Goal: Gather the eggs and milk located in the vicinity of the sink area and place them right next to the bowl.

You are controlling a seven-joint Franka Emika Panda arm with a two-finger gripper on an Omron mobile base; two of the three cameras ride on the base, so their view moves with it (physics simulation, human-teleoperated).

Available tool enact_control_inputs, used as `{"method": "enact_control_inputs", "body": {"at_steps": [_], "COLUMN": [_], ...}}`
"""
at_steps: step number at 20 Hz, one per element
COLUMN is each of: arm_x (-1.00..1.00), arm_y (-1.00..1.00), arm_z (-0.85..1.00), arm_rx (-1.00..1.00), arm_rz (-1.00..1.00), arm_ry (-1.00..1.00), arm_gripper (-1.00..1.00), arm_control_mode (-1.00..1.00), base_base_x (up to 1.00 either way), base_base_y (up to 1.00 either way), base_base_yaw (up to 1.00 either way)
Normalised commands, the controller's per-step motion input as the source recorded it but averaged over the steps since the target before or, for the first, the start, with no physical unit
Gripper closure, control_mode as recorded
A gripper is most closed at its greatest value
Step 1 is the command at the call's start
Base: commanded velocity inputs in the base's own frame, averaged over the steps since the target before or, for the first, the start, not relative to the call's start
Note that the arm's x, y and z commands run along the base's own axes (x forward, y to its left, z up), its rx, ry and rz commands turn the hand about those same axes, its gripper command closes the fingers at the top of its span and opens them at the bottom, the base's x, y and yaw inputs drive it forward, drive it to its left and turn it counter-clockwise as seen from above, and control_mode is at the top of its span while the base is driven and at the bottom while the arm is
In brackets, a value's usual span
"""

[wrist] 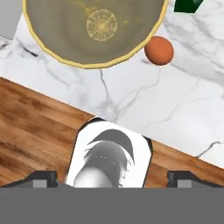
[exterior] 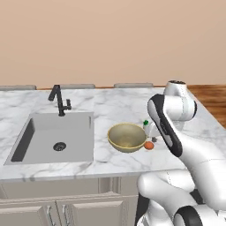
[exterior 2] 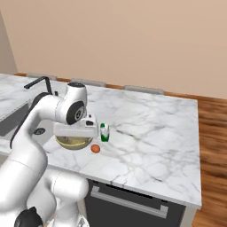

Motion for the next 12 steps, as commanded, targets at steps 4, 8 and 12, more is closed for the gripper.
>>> {"method": "enact_control_inputs", "body": {"at_steps": [4,8,12], "arm_x": [0.0,-0.4,-0.08], "arm_y": [-0.01,0.22,-0.01], "arm_z": [-0.04,-0.05,-0.28], "arm_rx": [-0.26,-0.11,-0.02], "arm_rz": [-0.7,-0.48,-0.28], "arm_ry": [0.27,0.04,-0.1], "arm_gripper": [-1.0,-1.0,-1.0], "arm_control_mode": [-1.0,-1.0,-1.0], "base_base_x": [0.0,0.0,0.0], "base_base_y": [0.0,0.0,0.0], "base_base_yaw": [0.0,0.0,0.0]}}
